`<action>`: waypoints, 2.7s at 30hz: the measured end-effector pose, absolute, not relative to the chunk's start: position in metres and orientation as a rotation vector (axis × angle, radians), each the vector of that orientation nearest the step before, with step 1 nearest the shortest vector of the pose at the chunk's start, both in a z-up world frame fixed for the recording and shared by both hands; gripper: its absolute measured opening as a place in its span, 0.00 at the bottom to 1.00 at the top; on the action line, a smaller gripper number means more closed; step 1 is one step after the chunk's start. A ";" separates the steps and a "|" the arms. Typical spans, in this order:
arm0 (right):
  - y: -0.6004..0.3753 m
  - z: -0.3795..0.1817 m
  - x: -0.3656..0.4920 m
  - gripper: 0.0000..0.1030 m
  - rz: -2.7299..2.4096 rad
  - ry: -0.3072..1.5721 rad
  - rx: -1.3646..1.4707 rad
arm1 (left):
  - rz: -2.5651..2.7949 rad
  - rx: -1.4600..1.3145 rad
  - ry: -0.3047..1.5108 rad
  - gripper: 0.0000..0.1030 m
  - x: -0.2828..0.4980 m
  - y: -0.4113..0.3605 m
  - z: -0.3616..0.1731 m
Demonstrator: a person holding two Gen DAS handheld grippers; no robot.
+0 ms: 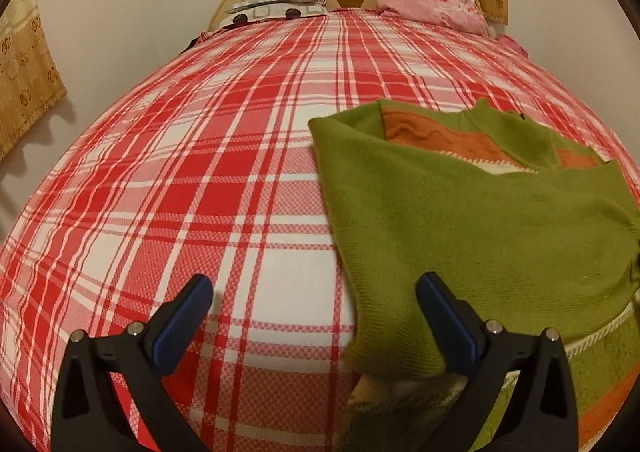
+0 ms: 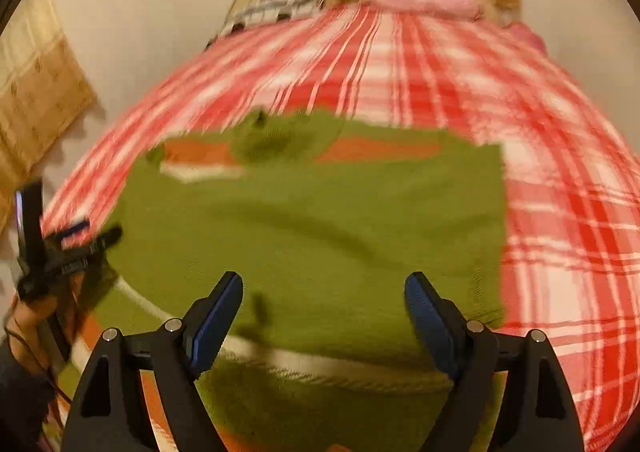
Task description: Fold small clothes
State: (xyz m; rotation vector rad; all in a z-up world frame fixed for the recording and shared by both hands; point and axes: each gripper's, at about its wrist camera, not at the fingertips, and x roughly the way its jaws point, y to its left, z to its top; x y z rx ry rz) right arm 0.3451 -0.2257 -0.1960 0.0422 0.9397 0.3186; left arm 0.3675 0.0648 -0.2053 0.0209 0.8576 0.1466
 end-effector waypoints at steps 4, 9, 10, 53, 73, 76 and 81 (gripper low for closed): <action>-0.238 -0.208 0.348 0.82 0.237 0.934 0.024 | 0.141 0.016 0.855 1.00 0.366 0.066 -0.206; -0.246 -0.210 0.349 0.82 0.254 0.933 0.035 | 0.148 0.041 0.848 1.00 0.364 0.062 -0.204; -0.244 -0.210 0.348 0.82 0.252 0.933 0.015 | 0.148 0.050 0.844 1.00 0.362 0.060 -0.203; -0.253 -0.197 0.258 0.84 0.190 0.892 0.068 | 0.097 0.025 0.719 1.00 0.264 0.038 -0.179; -0.234 -0.209 0.171 0.84 0.223 0.872 0.022 | 0.025 -0.012 0.744 1.00 0.161 0.035 -0.180; -0.233 -0.210 0.160 0.84 0.228 0.873 0.014 | 0.018 -0.015 0.754 1.00 0.143 0.034 -0.184; -0.232 -0.211 0.144 0.84 0.231 0.887 0.001 | 0.014 -0.038 0.781 1.00 0.120 0.036 -0.192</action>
